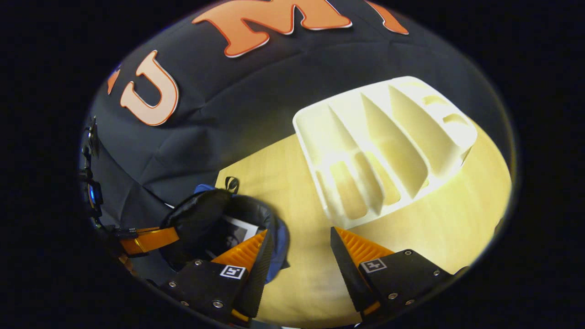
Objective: Open the schoolbag, grab two books from the bookshelf and put them into the schoolbag.
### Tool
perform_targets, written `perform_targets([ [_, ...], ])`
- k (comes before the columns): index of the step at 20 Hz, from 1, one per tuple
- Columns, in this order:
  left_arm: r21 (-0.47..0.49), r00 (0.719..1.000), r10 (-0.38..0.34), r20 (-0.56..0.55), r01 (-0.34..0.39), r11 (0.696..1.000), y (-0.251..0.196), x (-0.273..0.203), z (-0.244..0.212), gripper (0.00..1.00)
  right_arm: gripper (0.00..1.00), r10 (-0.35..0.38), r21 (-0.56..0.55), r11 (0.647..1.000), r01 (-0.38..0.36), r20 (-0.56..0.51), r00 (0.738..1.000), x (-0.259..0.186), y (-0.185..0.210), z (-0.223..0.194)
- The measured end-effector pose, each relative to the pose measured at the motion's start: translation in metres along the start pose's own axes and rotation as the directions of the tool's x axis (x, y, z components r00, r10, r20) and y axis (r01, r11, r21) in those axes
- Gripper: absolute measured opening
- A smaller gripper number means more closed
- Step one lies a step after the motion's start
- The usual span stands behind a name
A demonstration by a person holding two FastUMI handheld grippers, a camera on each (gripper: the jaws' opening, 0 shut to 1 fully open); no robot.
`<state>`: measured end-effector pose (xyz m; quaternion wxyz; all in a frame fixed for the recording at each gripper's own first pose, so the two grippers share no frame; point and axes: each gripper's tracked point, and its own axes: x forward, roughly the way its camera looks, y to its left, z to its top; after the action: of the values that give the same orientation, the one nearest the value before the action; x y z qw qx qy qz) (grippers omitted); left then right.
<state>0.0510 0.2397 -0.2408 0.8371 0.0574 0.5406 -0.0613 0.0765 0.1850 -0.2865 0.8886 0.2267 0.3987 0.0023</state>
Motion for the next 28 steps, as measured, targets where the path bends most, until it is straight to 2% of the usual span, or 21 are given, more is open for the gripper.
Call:
perform_targets([
  [4, 0.034, 0.999, 0.048, -0.021, -0.048, 0.998, -0.015, 0.013, -0.014, 0.0, 0.76, -0.064, -0.118, 0.99, 0.074, 0.093, 0.994, -0.015, -0.042, 0.042],
  [10, 0.066, 0.99, 0.137, -0.039, -0.134, 0.989, -0.035, 0.028, -0.034, 0.04, 0.76, -0.089, -0.195, 0.973, 0.12, 0.159, 0.983, -0.037, -0.084, 0.075],
  [12, 0.06, 0.99, 0.134, -0.054, -0.131, 0.99, -0.048, 0.033, -0.044, 0.12, 0.75, -0.092, -0.233, 0.964, 0.131, 0.171, 0.981, -0.042, -0.097, 0.082],
  [13, 0.057, 0.989, 0.134, -0.062, -0.13, 0.99, -0.053, 0.035, -0.048, 0.21, 0.75, -0.094, -0.244, 0.96, 0.135, 0.173, 0.98, -0.043, -0.104, 0.085],
  [17, 0.041, 0.99, 0.128, -0.066, -0.126, 0.991, -0.087, 0.04, -0.058, 0.38, 0.75, -0.094, -0.265, 0.954, 0.139, 0.177, 0.98, -0.051, -0.128, 0.094],
  [19, 0.028, 0.991, 0.127, -0.048, -0.125, 0.992, -0.103, 0.037, -0.057, 0.57, 0.75, -0.09, -0.288, 0.947, 0.142, 0.186, 0.978, -0.056, -0.137, 0.098],
  [20, 0.024, 0.991, 0.129, -0.038, -0.128, 0.991, -0.109, 0.037, -0.056, 0.61, 0.75, -0.086, -0.3, 0.943, 0.141, 0.19, 0.978, -0.06, -0.14, 0.1],
  [21, 0.021, 0.991, 0.132, -0.019, -0.131, 0.991, -0.117, 0.035, -0.053, 0.61, 0.75, -0.084, -0.31, 0.94, 0.143, 0.198, 0.977, -0.062, -0.144, 0.103],
  [23, 0.029, 0.989, 0.142, 0.038, -0.143, 0.989, -0.133, 0.033, -0.042, 0.67, 0.76, -0.073, -0.325, 0.935, 0.142, 0.217, 0.974, -0.068, -0.15, 0.11],
  [24, 0.029, 0.987, 0.149, 0.066, -0.152, 0.988, -0.141, 0.031, -0.036, 0.63, 0.76, -0.072, -0.335, 0.93, 0.148, 0.23, 0.971, -0.072, -0.154, 0.113],
  [25, 0.029, 0.984, 0.15, 0.093, -0.153, 0.988, -0.151, 0.03, -0.03, 0.71, 0.76, -0.072, -0.344, 0.926, 0.157, 0.246, 0.967, -0.075, -0.158, 0.118],
  [28, 0.016, 0.97, 0.16, 0.186, -0.166, 0.986, -0.181, 0.021, -0.009, 0.73, 0.76, -0.066, -0.351, 0.921, 0.167, 0.282, 0.957, -0.085, -0.168, 0.131],
])
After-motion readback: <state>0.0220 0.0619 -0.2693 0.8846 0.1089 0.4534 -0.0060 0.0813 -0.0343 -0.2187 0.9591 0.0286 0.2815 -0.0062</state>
